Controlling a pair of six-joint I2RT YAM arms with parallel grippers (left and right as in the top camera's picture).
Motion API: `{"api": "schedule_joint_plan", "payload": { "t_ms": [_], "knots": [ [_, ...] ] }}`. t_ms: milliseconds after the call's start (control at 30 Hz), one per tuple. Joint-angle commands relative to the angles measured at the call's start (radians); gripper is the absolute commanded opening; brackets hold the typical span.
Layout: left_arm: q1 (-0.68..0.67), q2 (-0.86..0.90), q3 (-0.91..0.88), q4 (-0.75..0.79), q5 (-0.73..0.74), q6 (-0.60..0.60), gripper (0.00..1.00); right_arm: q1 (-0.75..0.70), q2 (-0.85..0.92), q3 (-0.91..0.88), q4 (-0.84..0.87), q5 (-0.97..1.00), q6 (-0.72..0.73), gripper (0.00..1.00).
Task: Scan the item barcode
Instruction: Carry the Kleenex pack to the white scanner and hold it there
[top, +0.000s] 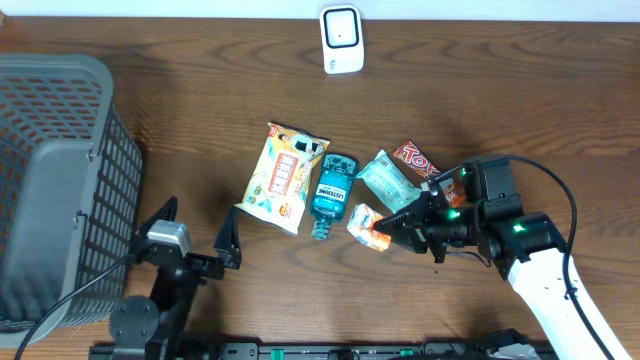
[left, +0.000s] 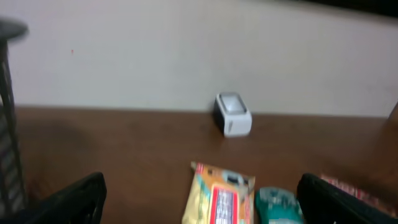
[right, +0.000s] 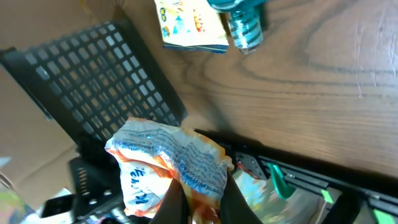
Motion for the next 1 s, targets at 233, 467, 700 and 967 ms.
{"api": "schedule_joint_plan", "payload": {
  "t_ms": [233,467,700,967],
  "knots": [
    [-0.002,0.0,0.003,-0.362,-0.005,-0.006,0.98,-0.005,-0.006,0.002,0.096,0.135,-0.053,0.01],
    [-0.002,0.0,0.003,-0.702,-0.005,-0.006,0.98,0.025,-0.005,0.002,0.324,0.497,-0.388,0.01],
    [-0.002,0.0,0.003,-0.746,-0.006,-0.005,0.98,0.09,0.122,0.002,0.753,0.849,-0.657,0.01],
    [-0.002,0.0,0.003,-0.746,-0.006,-0.005,0.98,0.1,0.554,0.038,1.468,0.913,-0.705,0.01]
  ]
}}
